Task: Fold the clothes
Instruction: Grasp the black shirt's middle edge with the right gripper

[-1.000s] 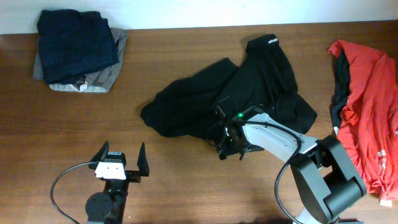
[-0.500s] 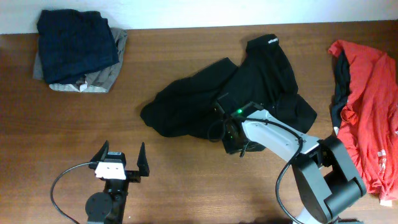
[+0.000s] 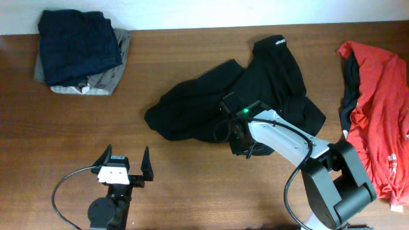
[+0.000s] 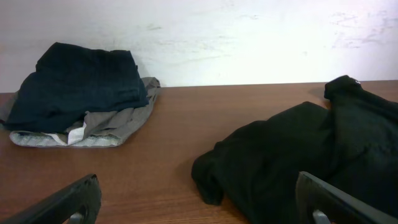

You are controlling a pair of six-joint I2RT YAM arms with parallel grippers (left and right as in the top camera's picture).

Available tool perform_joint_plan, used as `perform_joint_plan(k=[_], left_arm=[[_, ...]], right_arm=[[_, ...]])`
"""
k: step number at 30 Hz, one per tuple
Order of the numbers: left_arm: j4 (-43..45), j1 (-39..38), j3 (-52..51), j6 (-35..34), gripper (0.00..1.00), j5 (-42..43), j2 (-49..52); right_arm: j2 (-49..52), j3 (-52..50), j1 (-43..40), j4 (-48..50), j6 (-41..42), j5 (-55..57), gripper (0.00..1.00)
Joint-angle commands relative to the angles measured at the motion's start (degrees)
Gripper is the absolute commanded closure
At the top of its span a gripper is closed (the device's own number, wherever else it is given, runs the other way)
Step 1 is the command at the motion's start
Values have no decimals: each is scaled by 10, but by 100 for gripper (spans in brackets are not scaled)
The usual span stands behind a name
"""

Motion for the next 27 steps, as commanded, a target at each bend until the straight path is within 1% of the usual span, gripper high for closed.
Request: perform_joint_plan(k=[1, 6, 23, 24, 25, 26, 27], left_arm=[[-3, 3, -1, 7, 1, -2, -3], [-3, 3, -1, 7, 1, -2, -3], [-3, 3, -1, 7, 1, -2, -3], [-3, 3, -1, 7, 1, -2, -3], [-3, 3, -1, 7, 1, -2, -3], [-3, 3, -1, 7, 1, -2, -3], [-3, 3, -1, 7, 1, -2, -3]], right_arm=[[6, -9, 5, 3, 6, 4, 61], [6, -26, 5, 31, 5, -37, 60], [38, -33, 5, 43, 4, -30, 61], [38, -33, 5, 45, 4, -30, 62], [39, -33, 5, 46, 5, -30, 66], [40, -33, 5, 47, 5, -30, 73], [40, -33, 5, 47, 5, -30, 75]])
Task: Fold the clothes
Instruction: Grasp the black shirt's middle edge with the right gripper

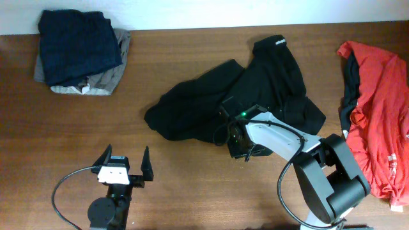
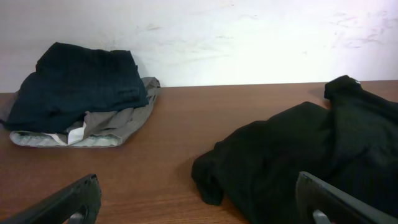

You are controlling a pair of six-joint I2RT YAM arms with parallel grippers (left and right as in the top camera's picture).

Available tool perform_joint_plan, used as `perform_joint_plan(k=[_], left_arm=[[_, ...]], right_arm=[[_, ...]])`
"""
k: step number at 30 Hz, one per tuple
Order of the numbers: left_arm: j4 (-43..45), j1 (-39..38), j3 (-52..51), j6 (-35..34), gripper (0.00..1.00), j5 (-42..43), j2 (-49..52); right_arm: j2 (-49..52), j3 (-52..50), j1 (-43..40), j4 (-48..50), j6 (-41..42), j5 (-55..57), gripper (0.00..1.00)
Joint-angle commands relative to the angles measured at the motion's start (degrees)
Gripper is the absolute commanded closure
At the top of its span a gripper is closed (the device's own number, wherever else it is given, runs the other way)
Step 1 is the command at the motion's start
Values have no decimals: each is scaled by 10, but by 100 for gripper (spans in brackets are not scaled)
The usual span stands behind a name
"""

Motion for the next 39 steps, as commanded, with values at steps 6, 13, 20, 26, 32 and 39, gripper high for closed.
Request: perform_joint_plan(k=[6, 13, 20, 26, 32, 39], left_arm=[[-3, 3, -1, 7, 1, -2, -3], [-3, 3, -1, 7, 1, -2, -3], [-3, 3, -1, 7, 1, -2, -3], [-3, 3, -1, 7, 1, -2, -3], [-3, 3, -1, 7, 1, -2, -3], [42, 3, -1, 7, 1, 16, -3]], right_arm=[[13, -6, 5, 6, 3, -3, 87], [13, -6, 5, 20, 5, 8, 96], [13, -7, 5, 23, 5, 13, 96], [13, -7, 5, 26, 5, 14, 96], [13, -7, 5, 28, 5, 19, 96], [13, -7, 5, 27, 5, 20, 96]])
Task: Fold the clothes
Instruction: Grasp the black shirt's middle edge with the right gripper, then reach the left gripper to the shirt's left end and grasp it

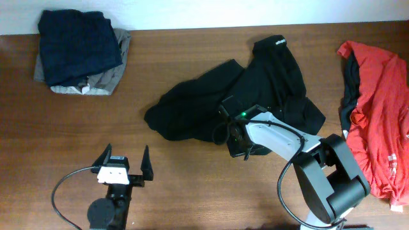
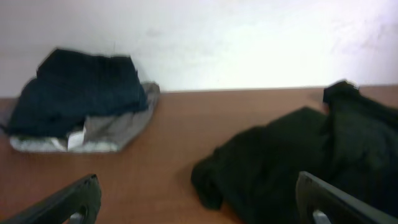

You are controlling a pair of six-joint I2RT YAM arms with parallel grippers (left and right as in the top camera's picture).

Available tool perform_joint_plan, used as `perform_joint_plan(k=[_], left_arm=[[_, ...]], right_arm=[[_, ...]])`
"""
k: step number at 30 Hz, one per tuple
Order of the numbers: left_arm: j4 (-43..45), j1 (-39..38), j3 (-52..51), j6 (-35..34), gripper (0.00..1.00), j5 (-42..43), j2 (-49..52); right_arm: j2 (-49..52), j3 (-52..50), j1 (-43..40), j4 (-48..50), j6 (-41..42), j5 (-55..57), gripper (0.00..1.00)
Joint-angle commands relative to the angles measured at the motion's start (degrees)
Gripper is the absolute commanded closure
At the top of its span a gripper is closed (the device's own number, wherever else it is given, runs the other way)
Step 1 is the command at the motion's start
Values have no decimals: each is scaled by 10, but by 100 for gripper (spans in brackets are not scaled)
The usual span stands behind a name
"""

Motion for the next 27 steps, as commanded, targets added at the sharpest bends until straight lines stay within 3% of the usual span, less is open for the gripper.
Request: perform_joint_plan(k=[1, 9, 15, 18, 24, 27], left_arm=[[42, 3, -1, 7, 1, 20, -3], [7, 3, -1, 7, 1, 45, -3], [109, 3, 4, 7, 1, 69, -1], [110, 3, 26, 7, 1, 64, 16], [-7, 3, 135, 3, 1, 37, 168], [-72, 3, 246, 3, 1, 53, 344]], right_arm=[[13, -7, 5, 8, 6, 11, 96], [13, -7, 5, 9, 6, 11, 96], [13, -7, 5, 9, 6, 11, 96], [13, -7, 5, 10, 6, 11, 96], [13, -7, 5, 10, 6, 11, 95], [13, -7, 5, 9, 6, 10, 95]])
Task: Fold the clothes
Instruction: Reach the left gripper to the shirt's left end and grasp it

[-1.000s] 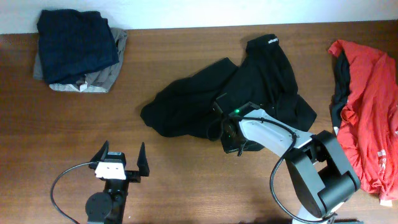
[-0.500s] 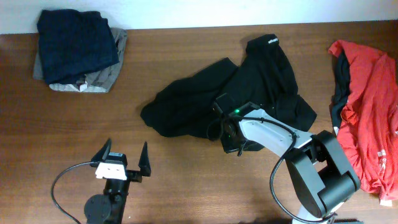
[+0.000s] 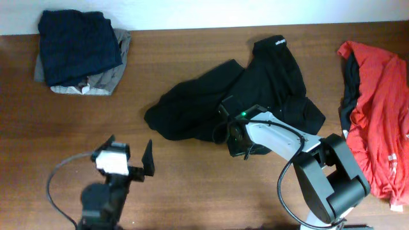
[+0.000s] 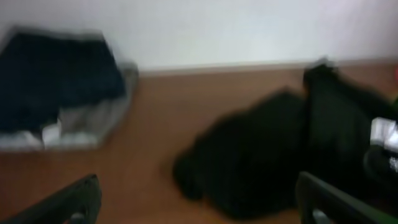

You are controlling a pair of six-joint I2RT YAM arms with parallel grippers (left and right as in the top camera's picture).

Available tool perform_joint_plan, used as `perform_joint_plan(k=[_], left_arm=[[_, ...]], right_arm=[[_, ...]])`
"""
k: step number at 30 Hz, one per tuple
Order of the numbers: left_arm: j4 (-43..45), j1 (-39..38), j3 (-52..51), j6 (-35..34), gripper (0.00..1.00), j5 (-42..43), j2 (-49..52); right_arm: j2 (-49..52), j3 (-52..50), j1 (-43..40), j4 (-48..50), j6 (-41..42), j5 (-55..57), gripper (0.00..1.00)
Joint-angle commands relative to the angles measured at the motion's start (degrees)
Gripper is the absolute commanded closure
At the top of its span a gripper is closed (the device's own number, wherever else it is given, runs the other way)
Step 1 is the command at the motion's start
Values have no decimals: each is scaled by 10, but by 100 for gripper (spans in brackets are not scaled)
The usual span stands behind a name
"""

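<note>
A crumpled black garment (image 3: 236, 102) lies in the middle of the wooden table (image 3: 192, 45), blurred in the left wrist view (image 4: 261, 155). My right gripper (image 3: 238, 142) is down on the garment's near edge, its jaws hidden under the wrist. At the near left, my left gripper (image 3: 129, 150) stands open and empty, clear of the garment. Its dark fingers (image 4: 68, 199) frame the bottom corners of the wrist view.
A folded pile of dark blue and grey clothes (image 3: 80, 51) sits at the far left corner, also seen in the wrist view (image 4: 56, 93). A red and black shirt (image 3: 377, 108) lies spread at the right edge. A white wall runs behind the table.
My left gripper has shifted a little away from the near edge and turned slightly; its wrist view is now blurred and looks more to the right. The right arm and the clothes have not moved.
My left gripper rested open at the near left through the earlier moments, and only now has it shifted. My right gripper stayed on the black garment's near edge, with its arm settling slightly closer after the first moment. The garment kept its shape.
</note>
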Motion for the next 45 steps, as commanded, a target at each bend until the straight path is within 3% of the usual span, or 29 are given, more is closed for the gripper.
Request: perform_joint_plan(k=[1, 8, 13, 15, 20, 25, 32, 45], left_arm=[[-52, 3, 126, 3, 1, 14, 176], [-191, 3, 315, 3, 1, 115, 476], [-192, 3, 334, 3, 1, 230, 606], [-182, 3, 334, -17, 1, 241, 642], [-152, 21, 334, -226, 1, 194, 661], [-146, 33, 333, -341, 1, 96, 659], [-125, 32, 333, -379, 1, 118, 669], [7, 33, 333, -387, 5, 206, 774]], right_arm=[[13, -7, 5, 5, 6, 9, 95], [13, -7, 5, 0, 6, 7, 95], [13, -7, 5, 1, 6, 7, 95], [13, -7, 5, 0, 6, 7, 95], [13, -7, 5, 1, 6, 7, 95], [13, -7, 5, 1, 6, 7, 95], [13, -7, 5, 3, 6, 7, 95], [13, -7, 5, 1, 6, 7, 95]])
